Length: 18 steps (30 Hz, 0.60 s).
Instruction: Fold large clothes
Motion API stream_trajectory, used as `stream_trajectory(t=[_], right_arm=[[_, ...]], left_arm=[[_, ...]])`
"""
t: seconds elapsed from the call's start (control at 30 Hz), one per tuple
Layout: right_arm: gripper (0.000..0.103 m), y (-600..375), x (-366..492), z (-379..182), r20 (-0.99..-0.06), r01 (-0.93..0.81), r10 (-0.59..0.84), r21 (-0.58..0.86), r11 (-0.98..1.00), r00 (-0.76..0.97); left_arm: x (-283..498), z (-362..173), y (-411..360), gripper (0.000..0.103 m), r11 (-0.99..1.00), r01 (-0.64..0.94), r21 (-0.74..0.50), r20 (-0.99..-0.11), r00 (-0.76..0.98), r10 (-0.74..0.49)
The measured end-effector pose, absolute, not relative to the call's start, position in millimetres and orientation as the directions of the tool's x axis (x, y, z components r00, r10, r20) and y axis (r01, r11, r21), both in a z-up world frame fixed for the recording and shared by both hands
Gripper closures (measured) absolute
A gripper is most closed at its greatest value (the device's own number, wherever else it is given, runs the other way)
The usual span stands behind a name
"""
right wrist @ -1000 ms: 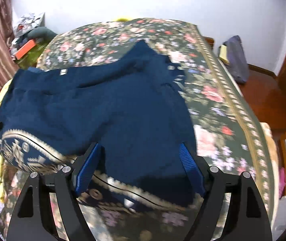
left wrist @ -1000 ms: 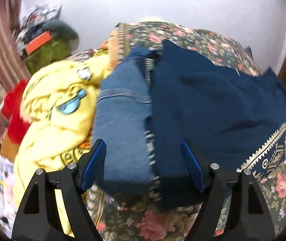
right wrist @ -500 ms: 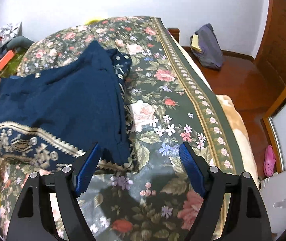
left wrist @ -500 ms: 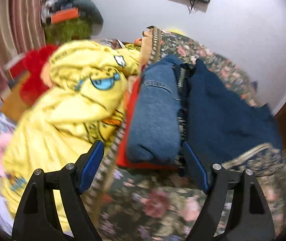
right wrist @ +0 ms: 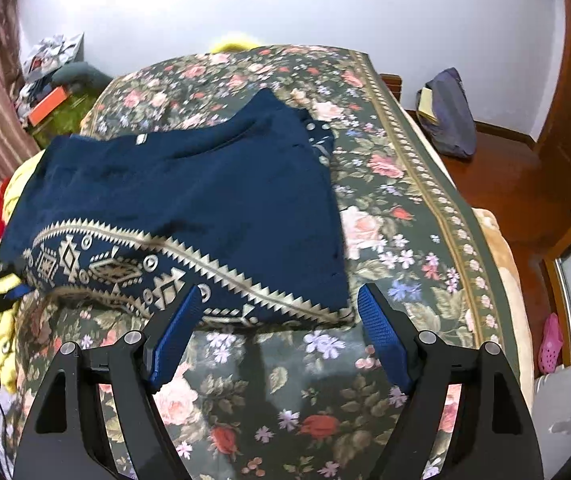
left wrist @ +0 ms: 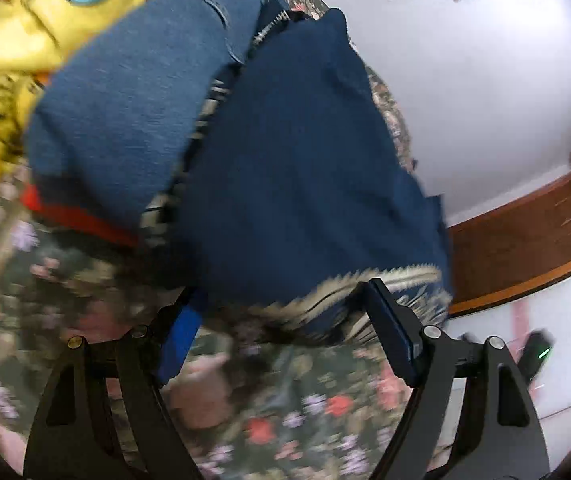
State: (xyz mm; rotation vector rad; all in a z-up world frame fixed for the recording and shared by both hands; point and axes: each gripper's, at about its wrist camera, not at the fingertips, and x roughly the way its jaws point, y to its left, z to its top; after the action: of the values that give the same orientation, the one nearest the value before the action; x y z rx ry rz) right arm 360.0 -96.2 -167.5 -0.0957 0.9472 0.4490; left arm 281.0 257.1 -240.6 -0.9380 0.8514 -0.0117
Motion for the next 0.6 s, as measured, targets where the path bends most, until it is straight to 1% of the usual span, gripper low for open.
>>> stream_trajectory(t=[0.07,0.13,0.17,0.2,0.27,0.37,0.43,0.5,0.57,0.6], right_arm=[[0.026,-93,357,-169,-0.807,-0.424,0.329,0.109,0.899,0.491],[0.026,-90,355,-170,-0.81,-0.434,0.33,0.104,0.895,0.485],[0.026,-88,354,-169,-0.809,-0.439,0.332,0.104,0.893,0.484],[0.026,-87,354,-169,-0.809,-0.441,0.336,0.106,0.891,0.483],[0.026,-83,355,-169,-0.806,-0.444,0.346,0.116,0.888,0.48],[0.026,-77,355,-167,-0.8,-0.454,0.368,0.136,0.881,0.474],[0.026,-70,354,-165,-0.795,-0.466,0.378,0.137,0.874,0.474],[0.026,-63,354,-163,-0.79,-0.481,0.387,0.134,0.866,0.476],[0.026,-55,354,-161,-0.787,-0.494,0.392,0.13,0.86,0.476],[0.026,-52,355,-160,-0.786,-0.499,0.394,0.128,0.857,0.476]], left_arm=[[281,-235,257,0.028,0.567,-0.337,-0.752,-0.6,0.705,-0.378],[281,-221,255,0.029,0.568,-0.324,-0.756,-0.586,0.722,-0.368],[282,-216,254,0.036,0.577,-0.311,-0.755,-0.578,0.73,-0.364],[283,-207,252,0.049,0.6,-0.29,-0.746,-0.571,0.741,-0.352],[288,-192,246,0.06,0.678,-0.265,-0.686,-0.59,0.747,-0.306],[298,-182,241,0.062,0.764,-0.258,-0.591,-0.615,0.757,-0.22],[307,-191,243,0.062,0.775,-0.304,-0.553,-0.653,0.737,-0.177],[312,-209,251,0.062,0.744,-0.334,-0.579,-0.663,0.724,-0.191],[311,-217,253,0.063,0.72,-0.348,-0.6,-0.65,0.737,-0.185],[310,-214,252,0.069,0.721,-0.346,-0.601,-0.639,0.749,-0.173]])
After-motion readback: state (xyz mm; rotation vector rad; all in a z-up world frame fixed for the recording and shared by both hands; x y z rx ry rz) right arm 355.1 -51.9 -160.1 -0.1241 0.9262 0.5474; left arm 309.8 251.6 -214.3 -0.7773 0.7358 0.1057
